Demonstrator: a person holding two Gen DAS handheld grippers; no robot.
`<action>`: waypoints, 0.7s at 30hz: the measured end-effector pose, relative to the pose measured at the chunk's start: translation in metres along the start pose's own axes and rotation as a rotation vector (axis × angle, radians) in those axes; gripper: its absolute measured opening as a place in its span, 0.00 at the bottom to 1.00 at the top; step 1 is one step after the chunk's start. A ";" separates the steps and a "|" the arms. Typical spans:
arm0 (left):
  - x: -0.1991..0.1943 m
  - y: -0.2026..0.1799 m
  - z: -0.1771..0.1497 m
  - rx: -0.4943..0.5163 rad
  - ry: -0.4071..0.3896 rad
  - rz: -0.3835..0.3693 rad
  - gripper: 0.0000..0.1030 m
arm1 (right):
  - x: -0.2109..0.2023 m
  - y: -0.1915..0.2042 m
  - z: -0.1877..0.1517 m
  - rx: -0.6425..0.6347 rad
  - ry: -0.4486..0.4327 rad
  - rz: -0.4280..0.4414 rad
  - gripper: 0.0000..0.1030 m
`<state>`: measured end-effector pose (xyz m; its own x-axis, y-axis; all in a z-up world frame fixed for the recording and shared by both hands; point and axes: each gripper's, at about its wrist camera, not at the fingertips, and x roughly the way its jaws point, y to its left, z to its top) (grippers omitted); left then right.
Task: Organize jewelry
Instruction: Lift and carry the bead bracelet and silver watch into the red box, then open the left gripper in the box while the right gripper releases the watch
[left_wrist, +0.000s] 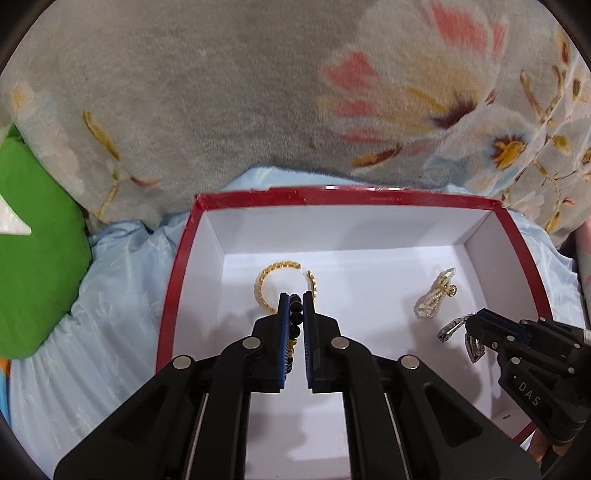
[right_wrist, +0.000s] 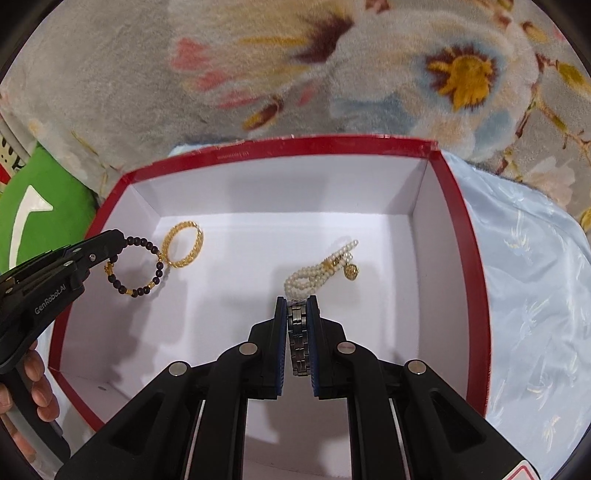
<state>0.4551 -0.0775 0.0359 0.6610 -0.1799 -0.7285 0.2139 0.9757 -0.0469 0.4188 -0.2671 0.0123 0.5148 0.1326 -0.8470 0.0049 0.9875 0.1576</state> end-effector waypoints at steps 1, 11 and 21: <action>0.002 0.001 -0.002 -0.005 0.008 0.002 0.06 | 0.003 -0.001 -0.002 0.004 0.004 0.002 0.10; 0.012 0.010 -0.011 -0.046 0.029 -0.002 0.20 | 0.000 -0.008 -0.003 0.022 -0.022 -0.001 0.11; -0.039 0.008 -0.025 0.005 -0.068 0.031 0.28 | -0.057 0.004 -0.021 -0.039 -0.136 -0.035 0.11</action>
<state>0.4129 -0.0600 0.0467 0.7147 -0.1578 -0.6814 0.1964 0.9803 -0.0211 0.3714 -0.2686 0.0509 0.6260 0.0875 -0.7749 -0.0072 0.9943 0.1065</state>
